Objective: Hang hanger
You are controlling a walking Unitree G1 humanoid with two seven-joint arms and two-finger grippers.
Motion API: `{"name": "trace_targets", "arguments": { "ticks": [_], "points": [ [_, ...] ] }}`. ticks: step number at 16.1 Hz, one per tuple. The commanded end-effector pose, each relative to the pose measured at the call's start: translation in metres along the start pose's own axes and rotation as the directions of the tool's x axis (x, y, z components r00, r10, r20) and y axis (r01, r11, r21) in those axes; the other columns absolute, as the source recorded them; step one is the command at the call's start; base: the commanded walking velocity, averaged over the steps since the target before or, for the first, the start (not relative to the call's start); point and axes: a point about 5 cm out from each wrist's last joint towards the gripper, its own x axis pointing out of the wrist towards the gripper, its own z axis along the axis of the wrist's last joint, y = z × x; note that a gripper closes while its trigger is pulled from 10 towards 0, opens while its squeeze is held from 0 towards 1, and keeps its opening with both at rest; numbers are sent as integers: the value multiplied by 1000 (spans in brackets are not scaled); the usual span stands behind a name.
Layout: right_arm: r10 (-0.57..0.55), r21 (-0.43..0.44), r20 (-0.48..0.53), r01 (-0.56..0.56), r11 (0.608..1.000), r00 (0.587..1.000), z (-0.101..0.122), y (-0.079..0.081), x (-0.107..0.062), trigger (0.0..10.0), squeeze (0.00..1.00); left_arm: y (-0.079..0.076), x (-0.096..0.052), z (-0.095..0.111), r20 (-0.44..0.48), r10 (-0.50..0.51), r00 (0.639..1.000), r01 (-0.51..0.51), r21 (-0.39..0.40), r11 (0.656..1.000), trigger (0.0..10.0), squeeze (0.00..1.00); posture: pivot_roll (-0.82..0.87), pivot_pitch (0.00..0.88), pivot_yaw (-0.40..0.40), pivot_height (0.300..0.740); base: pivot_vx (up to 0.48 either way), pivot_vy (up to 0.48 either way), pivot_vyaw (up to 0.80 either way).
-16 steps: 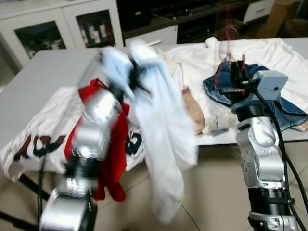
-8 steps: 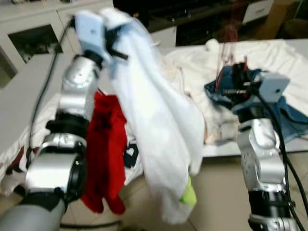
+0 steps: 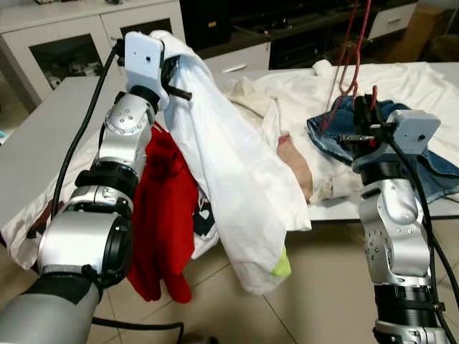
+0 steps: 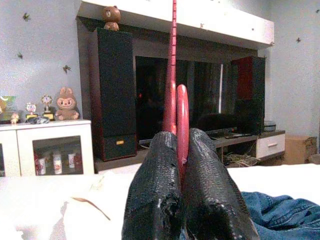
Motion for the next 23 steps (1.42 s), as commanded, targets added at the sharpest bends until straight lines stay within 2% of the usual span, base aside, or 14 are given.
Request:
{"name": "trace_targets", "arguments": {
  "ticks": [1,6,14,16,23],
  "points": [
    [10,5,2,-10,1000,1000,2,3,1,10000,0,3,5,11,37,10,999,-10,14,1000,10000,0,40,0,77,740,472,0,0],
    [15,9,0,-15,1000,1000,2,5,1,10000,0,-7,3,3,32,-8,999,8,-6,1000,10000,0,40,0,78,740,475,0,0],
    [18,13,-2,-18,1000,1000,1,6,1,10000,0,-6,3,2,30,-8,1000,8,-6,1000,10000,0,42,0,81,740,469,0,0],
    [18,13,-3,-18,1000,1000,1,6,1,10000,0,-7,2,2,44,-9,999,10,-28,1000,10000,0,41,0,82,740,0,0,0],
    [18,12,-4,-18,1000,1000,1,6,1,10000,0,-8,2,1,46,-12,999,13,-30,999,10000,0,41,0,82,740,0,0,0]
  ]
}}
